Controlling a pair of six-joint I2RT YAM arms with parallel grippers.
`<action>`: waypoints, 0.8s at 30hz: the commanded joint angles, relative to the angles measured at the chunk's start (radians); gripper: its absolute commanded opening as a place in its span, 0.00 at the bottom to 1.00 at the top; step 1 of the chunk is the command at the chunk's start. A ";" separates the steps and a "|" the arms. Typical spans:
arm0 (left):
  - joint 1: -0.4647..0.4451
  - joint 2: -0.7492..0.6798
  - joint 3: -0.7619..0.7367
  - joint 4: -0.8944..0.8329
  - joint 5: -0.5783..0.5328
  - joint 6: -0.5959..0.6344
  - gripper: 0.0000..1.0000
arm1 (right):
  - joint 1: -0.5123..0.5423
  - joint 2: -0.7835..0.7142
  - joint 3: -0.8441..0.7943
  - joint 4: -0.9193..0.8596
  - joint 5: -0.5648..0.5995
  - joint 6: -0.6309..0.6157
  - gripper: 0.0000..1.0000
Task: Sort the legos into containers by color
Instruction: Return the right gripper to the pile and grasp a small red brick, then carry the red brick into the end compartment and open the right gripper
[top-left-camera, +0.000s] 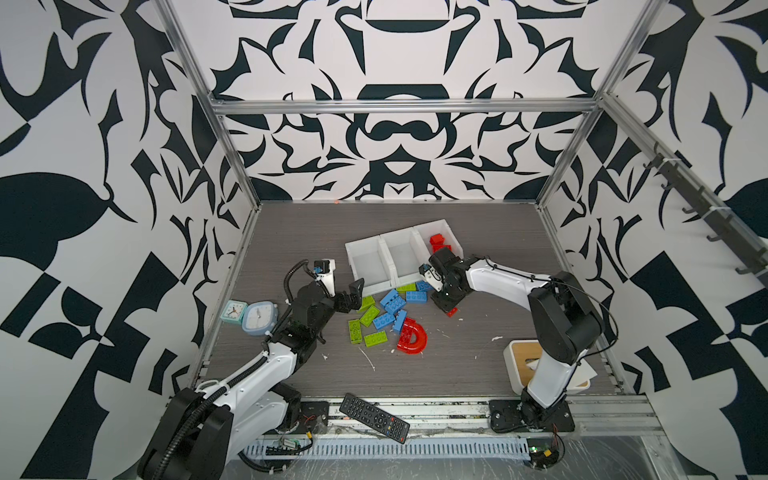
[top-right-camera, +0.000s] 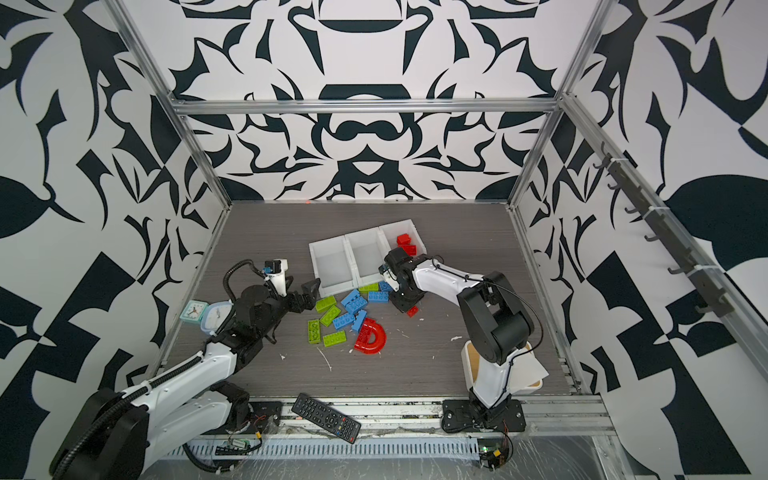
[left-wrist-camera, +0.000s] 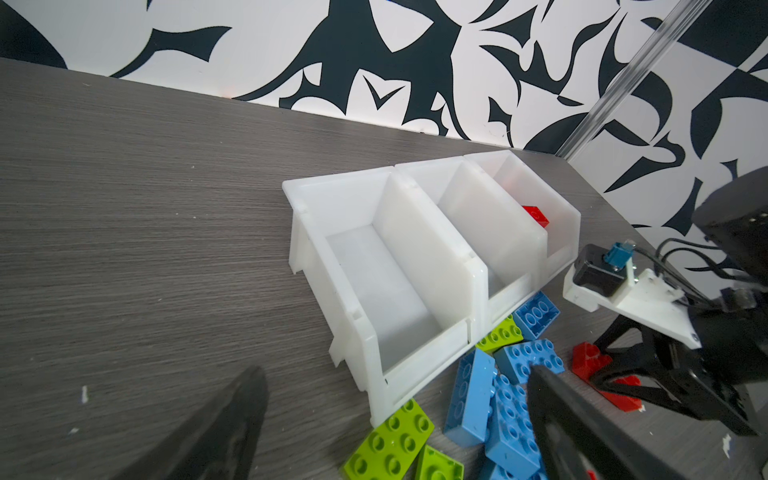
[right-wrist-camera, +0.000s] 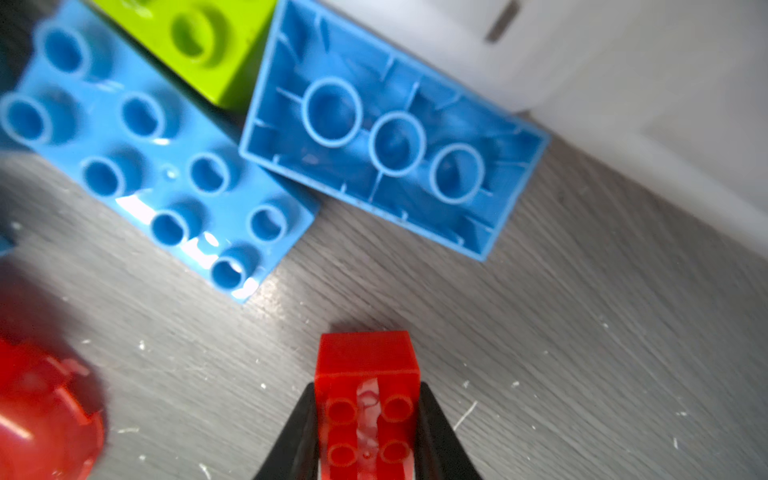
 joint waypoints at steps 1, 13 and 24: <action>-0.001 -0.014 0.021 -0.002 0.005 -0.009 1.00 | -0.032 -0.106 -0.007 0.035 -0.060 0.044 0.30; -0.003 -0.011 0.022 -0.005 0.006 -0.009 1.00 | -0.174 -0.205 0.105 0.149 -0.199 0.099 0.28; -0.002 -0.015 0.023 -0.008 0.011 -0.008 1.00 | -0.223 0.061 0.417 0.213 -0.217 0.124 0.28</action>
